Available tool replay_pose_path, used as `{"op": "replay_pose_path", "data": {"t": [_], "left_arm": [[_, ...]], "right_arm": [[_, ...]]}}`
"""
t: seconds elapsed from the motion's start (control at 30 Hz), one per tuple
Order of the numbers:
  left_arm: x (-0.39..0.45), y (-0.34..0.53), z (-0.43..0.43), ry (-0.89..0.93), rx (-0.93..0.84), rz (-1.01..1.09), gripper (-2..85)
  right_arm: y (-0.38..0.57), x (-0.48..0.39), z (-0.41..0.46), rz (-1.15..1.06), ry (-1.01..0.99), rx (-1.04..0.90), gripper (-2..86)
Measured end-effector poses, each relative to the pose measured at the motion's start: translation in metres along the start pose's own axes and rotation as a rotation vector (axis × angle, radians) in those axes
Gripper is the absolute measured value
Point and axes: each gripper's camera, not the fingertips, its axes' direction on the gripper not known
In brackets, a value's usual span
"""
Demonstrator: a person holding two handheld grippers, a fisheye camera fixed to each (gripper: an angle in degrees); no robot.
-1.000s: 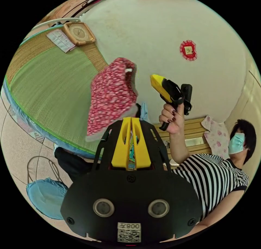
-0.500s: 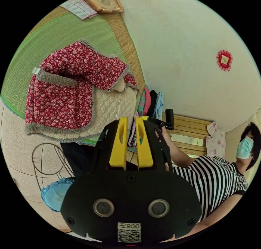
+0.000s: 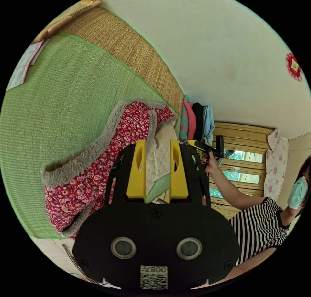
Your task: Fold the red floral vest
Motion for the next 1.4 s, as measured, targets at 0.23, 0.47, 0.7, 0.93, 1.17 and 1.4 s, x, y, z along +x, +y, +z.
{"op": "replay_pose_path", "data": {"t": [0.23, 0.47, 0.7, 0.93, 1.17, 1.4], "left_arm": [[-0.033, -0.075, 0.027, -0.053, -0.008, -0.098, 12.0], [-0.038, -0.119, 0.063, -0.023, -0.133, -0.074, 8.2], [-0.004, -0.124, 0.053, 0.167, 0.039, 0.026, 4.5], [0.042, -0.124, -0.019, 0.103, 0.425, 0.113, 4.9], [0.038, -0.154, -0.031, -0.084, 0.624, -0.103, 7.6], [0.049, -0.134, 0.06, -0.001, 0.382, -0.215, 8.5]], "right_arm": [[-0.045, 0.062, 0.095, -0.015, -0.177, -0.079, 9.9], [-0.041, 0.119, 0.16, 0.035, -0.275, -0.129, 7.7], [-0.028, 0.142, 0.147, -0.031, -0.341, -0.098, 2.7], [-0.052, 0.091, 0.064, -0.311, -0.417, 0.065, 2.9], [-0.082, 0.109, 0.076, -0.27, -0.219, -0.08, 6.1], [0.015, 0.24, 0.027, -0.067, -0.076, 0.0, 8.8]]}}
